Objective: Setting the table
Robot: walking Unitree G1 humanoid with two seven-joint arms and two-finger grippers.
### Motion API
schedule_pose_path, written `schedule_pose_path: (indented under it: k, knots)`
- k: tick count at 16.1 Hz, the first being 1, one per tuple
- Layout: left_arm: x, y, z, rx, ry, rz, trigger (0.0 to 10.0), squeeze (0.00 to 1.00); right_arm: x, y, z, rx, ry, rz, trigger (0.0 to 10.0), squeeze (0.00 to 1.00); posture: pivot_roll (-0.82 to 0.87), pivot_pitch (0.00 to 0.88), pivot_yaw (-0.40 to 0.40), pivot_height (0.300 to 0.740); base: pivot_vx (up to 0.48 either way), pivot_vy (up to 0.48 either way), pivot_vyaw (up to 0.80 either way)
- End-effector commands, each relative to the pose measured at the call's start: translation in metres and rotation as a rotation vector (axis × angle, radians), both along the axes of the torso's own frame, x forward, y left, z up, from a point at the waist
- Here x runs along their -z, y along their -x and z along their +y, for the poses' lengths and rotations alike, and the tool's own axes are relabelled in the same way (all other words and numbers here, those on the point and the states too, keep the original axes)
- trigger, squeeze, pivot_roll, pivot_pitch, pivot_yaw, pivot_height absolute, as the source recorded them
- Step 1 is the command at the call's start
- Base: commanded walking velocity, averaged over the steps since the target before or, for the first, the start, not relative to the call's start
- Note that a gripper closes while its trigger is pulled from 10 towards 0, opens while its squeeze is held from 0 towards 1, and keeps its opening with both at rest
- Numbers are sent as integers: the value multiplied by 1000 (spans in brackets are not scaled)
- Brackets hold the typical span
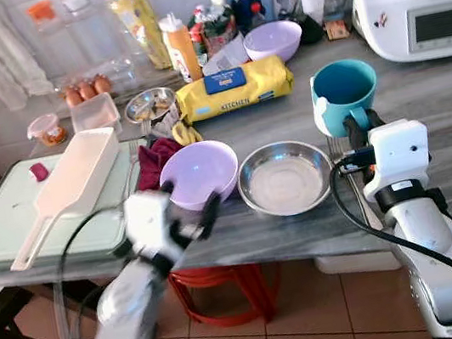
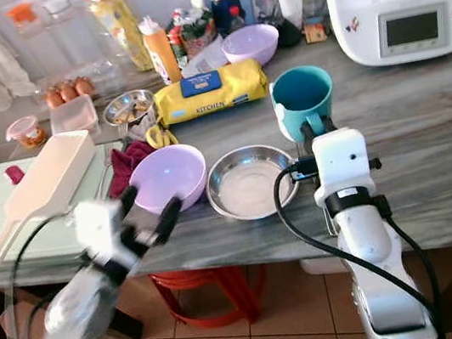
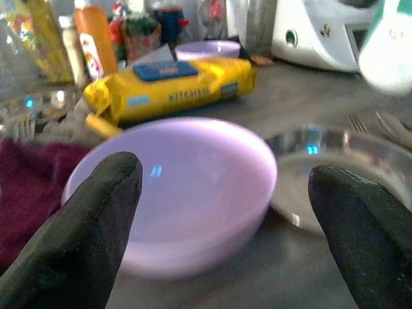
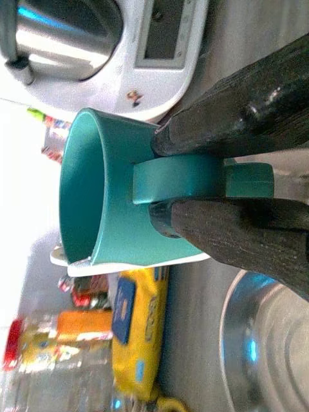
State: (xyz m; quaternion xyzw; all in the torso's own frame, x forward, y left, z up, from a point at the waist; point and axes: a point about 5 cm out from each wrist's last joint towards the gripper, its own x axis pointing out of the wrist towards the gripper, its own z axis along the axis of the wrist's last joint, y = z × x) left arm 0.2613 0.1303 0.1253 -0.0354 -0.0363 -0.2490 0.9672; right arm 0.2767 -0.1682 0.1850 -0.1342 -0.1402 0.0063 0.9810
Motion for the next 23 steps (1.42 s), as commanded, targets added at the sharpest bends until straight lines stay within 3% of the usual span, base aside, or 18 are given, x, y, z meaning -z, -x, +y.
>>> schedule_pose_path:
  k: [1,5,9,15,23]
  knots:
    - [-7,4,2,36,3,-17,10000,0,-7,-5,1,-31,-4,-23,10000,0,-86,111,138,740,0,0,0]
    - [-8,16,4,118,4,23,10000,0,-9,-34,-22,-51,-15,27,10000,0,-60,157,137,740,0,0,0]
    - [-8,19,3,145,8,36,10000,0,-12,-53,-24,-90,2,39,10000,0,-45,171,139,740,0,0,0]
    - [-4,20,5,145,6,47,10000,0,-5,-81,-19,-180,-72,93,10000,0,-35,174,136,740,0,0,0]
    - [-8,18,0,140,18,40,10000,0,4,-87,-10,-255,-97,108,10000,20,-31,159,130,740,0,0,0]
